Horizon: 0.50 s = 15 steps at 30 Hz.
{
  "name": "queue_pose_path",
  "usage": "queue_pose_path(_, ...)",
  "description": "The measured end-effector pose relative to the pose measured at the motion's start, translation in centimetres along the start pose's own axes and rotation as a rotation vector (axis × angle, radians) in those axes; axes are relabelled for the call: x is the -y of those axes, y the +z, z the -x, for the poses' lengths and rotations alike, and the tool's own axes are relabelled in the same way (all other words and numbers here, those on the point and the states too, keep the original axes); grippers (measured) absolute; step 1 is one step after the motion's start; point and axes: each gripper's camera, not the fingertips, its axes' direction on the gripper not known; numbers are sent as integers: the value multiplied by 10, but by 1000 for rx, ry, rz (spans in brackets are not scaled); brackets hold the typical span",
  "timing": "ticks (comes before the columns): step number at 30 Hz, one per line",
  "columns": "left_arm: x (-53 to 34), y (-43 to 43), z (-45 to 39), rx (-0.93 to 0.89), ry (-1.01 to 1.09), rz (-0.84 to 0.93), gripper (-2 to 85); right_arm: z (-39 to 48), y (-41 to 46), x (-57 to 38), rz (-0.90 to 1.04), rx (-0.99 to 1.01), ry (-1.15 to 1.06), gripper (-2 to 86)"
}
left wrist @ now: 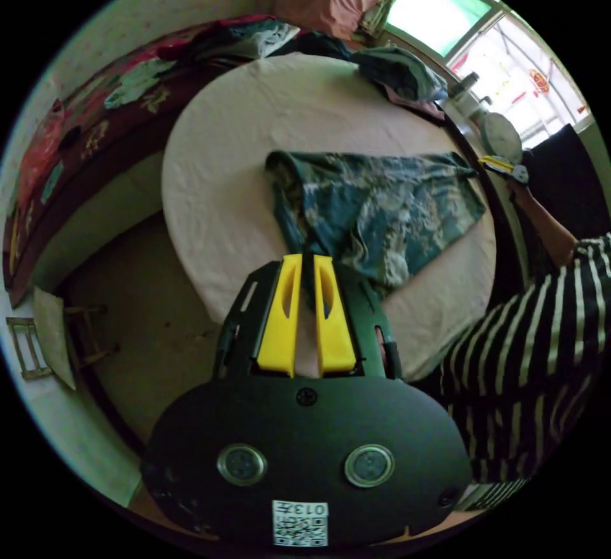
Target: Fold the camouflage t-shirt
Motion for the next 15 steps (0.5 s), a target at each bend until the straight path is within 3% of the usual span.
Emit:
queue_pose_path(8, 79, 68, -19, 78, -32, 25, 65, -37, 97, 30, 183, 237, 84, 33)
queue_pose_path(15, 83, 76, -40, 196, 77, 63, 4, -116, 118, 12, 126, 465, 286, 6)
